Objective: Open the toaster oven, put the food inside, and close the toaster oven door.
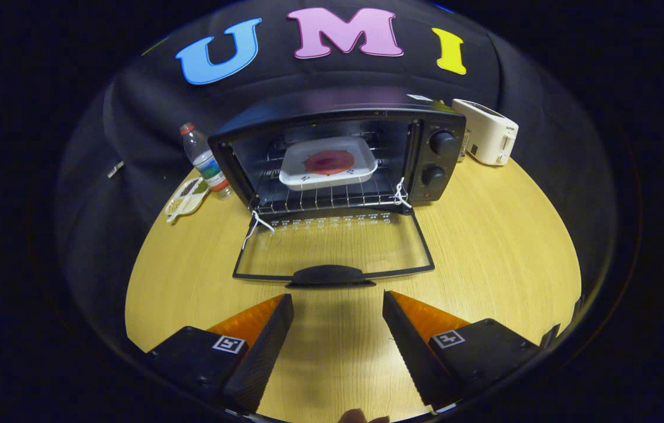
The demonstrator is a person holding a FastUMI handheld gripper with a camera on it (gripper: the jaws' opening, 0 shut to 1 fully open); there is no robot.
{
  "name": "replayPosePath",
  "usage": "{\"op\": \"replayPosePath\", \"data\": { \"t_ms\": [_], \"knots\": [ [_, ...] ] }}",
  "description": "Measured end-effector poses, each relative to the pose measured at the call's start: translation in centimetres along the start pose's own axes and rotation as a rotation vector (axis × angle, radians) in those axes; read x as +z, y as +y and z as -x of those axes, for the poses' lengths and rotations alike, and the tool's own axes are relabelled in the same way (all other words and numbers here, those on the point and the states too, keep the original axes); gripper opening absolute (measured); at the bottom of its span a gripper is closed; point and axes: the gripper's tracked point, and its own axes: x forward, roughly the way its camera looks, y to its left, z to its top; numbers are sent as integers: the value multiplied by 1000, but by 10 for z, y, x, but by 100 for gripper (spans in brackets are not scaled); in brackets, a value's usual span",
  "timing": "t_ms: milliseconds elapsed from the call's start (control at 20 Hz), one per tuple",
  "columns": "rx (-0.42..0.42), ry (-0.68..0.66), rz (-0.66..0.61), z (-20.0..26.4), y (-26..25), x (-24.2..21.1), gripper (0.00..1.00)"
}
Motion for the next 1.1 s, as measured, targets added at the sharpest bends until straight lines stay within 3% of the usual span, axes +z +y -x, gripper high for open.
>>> {"op": "replayPosePath", "data": {
  "t_ms": [650, 1100],
  "knots": [
    [-64, 130, -26, -70, 6, -26, 99],
    [-51, 50, -13, -47, 7, -8, 99]
  ]
}}
